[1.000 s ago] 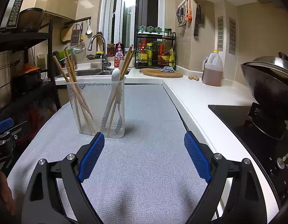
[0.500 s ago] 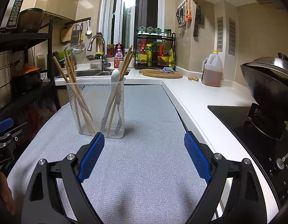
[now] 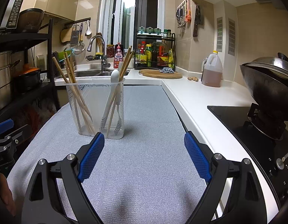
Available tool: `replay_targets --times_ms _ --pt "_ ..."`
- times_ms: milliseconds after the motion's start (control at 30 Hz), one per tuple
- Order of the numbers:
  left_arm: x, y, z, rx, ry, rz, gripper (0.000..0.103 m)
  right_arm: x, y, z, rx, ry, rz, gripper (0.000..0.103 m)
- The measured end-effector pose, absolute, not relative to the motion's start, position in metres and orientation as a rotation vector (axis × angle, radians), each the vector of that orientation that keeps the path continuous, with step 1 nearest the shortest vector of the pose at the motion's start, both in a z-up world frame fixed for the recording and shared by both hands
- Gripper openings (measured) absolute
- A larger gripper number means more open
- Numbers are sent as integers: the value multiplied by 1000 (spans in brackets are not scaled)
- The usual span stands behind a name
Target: Organize utensils
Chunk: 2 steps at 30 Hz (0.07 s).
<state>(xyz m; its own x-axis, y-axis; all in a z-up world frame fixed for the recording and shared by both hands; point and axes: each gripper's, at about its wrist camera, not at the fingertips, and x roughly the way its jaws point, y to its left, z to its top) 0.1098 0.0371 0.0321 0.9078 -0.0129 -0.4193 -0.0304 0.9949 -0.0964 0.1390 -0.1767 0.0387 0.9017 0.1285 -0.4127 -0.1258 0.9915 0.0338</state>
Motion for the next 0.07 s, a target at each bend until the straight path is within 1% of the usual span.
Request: replay_targets --times_ms 67 --pt "109 38 32 -98 432 15 96 139 -177 39 7 428 132 86"
